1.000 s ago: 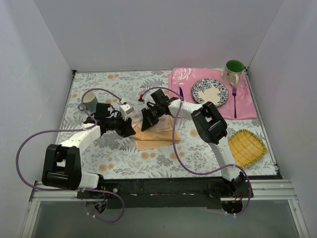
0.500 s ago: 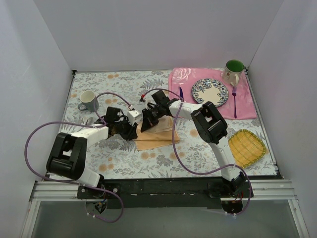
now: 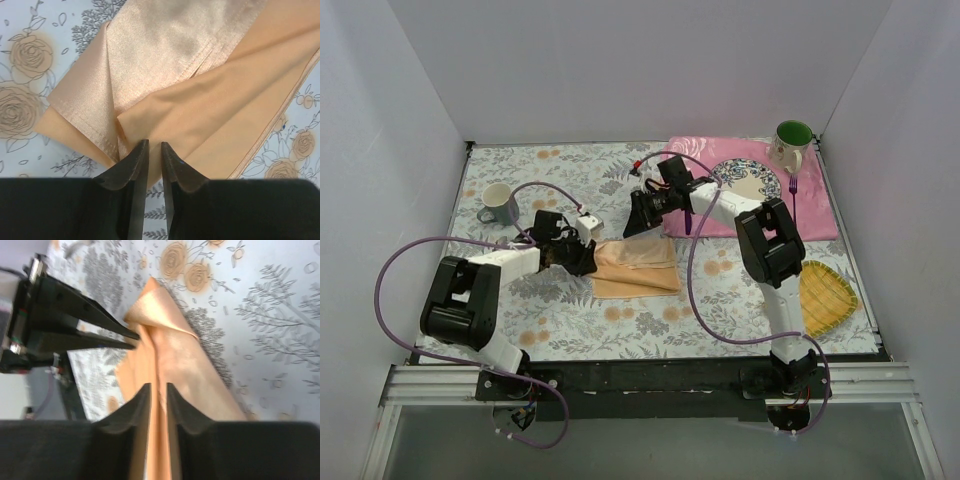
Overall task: Fold the napkin into a case and place the utensils inside
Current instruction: Stuff the top corner of the smaller-rectangle-folded napkin into the folded napkin.
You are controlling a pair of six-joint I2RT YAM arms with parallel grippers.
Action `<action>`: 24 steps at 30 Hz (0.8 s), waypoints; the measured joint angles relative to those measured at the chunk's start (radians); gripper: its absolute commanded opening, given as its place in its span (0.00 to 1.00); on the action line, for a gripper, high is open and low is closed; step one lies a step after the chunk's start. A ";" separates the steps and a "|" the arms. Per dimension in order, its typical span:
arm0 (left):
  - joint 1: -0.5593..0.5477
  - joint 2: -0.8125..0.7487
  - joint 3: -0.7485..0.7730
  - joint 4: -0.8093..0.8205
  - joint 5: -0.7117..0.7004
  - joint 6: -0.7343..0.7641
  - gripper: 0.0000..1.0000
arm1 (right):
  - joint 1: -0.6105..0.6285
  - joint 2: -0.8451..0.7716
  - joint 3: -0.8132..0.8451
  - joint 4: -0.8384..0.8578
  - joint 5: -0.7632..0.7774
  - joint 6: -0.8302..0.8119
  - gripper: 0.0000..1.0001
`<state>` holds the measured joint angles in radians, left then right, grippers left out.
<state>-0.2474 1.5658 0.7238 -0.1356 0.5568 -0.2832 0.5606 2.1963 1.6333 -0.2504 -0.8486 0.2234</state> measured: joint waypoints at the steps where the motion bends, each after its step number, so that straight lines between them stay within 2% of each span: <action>1: 0.010 0.003 0.006 -0.010 0.009 0.010 0.17 | -0.005 0.000 0.016 -0.024 0.017 -0.038 0.18; 7: 0.082 0.042 0.067 -0.082 0.035 0.094 0.18 | 0.007 0.022 0.038 -0.141 0.134 -0.242 0.08; 12: 0.102 0.070 0.108 -0.127 0.056 0.132 0.25 | 0.029 0.037 -0.009 -0.192 0.165 -0.314 0.08; 16: 0.123 0.109 0.158 -0.156 0.081 0.130 0.34 | 0.043 0.014 -0.063 -0.169 0.138 -0.322 0.08; 19: 0.140 0.148 0.209 -0.169 0.090 0.117 0.36 | 0.062 -0.016 -0.143 -0.121 0.096 -0.289 0.09; 24: 0.146 0.183 0.280 -0.206 0.107 0.076 0.37 | 0.130 -0.075 -0.299 0.012 0.014 -0.138 0.20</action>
<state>-0.1009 1.7485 1.0042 -0.3420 0.6640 -0.2073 0.6907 2.1216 1.3346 -0.2386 -0.8341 0.0853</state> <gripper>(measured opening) 0.360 0.131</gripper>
